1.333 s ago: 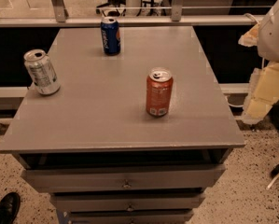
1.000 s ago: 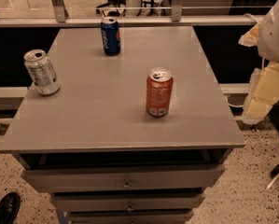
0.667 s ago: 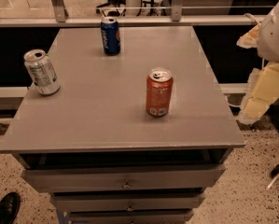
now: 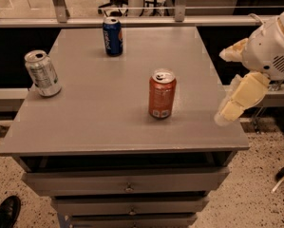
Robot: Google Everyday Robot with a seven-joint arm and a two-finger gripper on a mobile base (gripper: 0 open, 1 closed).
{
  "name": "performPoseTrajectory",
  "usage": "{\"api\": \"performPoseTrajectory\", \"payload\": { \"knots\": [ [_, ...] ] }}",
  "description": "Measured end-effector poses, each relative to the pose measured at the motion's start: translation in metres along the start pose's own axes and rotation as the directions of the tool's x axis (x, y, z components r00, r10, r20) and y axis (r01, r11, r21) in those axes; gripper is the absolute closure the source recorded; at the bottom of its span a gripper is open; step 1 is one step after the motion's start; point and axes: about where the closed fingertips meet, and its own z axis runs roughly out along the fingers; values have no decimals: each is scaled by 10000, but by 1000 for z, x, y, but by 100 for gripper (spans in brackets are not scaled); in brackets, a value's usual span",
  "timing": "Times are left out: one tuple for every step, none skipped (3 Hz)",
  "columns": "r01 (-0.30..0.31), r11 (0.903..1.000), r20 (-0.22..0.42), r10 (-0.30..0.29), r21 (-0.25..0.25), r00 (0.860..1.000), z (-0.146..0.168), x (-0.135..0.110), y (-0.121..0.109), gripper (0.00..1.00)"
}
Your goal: Knock coke can over
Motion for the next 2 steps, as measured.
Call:
{"api": "performPoseTrajectory", "payload": {
  "knots": [
    [-522,9971,1681,609,-556,9839,32,-12,0,0],
    [-902,9910,3939,1224,-994,9110,63,-38,-3,0]
  ]
}}
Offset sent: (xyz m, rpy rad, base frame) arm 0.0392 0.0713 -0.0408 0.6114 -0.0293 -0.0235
